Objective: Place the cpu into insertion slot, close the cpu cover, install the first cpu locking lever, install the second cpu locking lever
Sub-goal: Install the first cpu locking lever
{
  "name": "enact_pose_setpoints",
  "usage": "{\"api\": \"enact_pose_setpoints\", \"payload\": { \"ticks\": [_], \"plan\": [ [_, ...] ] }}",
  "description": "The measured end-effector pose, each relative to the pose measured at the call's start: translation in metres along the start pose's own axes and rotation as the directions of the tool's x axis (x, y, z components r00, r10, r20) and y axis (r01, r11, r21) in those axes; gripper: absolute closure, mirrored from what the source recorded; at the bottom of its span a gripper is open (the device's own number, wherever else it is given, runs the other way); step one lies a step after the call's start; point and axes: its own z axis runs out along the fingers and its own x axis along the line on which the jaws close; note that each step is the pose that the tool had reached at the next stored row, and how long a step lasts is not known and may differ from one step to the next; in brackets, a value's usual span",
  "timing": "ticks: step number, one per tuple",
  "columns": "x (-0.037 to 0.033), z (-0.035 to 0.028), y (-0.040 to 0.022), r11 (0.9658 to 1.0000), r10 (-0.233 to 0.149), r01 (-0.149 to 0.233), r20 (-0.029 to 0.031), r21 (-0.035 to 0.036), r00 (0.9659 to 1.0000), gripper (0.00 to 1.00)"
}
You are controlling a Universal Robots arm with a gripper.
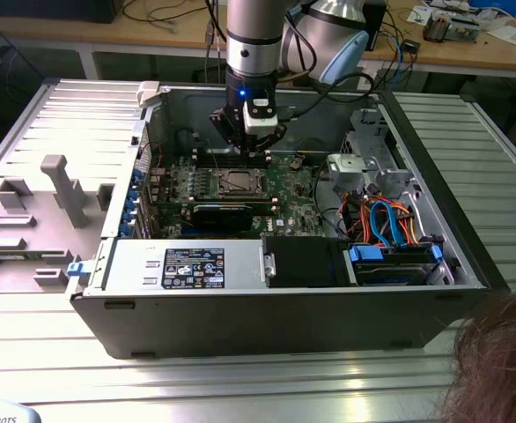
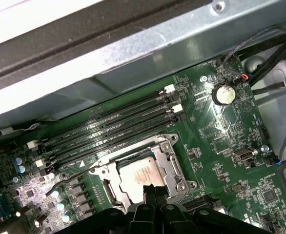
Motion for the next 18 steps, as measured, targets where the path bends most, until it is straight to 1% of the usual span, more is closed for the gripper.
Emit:
{"api": "enact_pose_setpoints", "payload": {
  "ticks": [8,10,18],
  "plan": [
    [0.0000,0.0000,0.0000,0.9993,-0.037,0.037,0.0018,-0.0002,0.9993,0.89],
    [0.0000,0.0000,0.0000,0.9986,-0.053,0.053,0.0024,-0.0003,0.9986,0.89],
    [0.0000,0.0000,0.0000,0.9963,-0.086,0.086,0.0040,-0.0004,0.9962,0.89]
  ]
}}
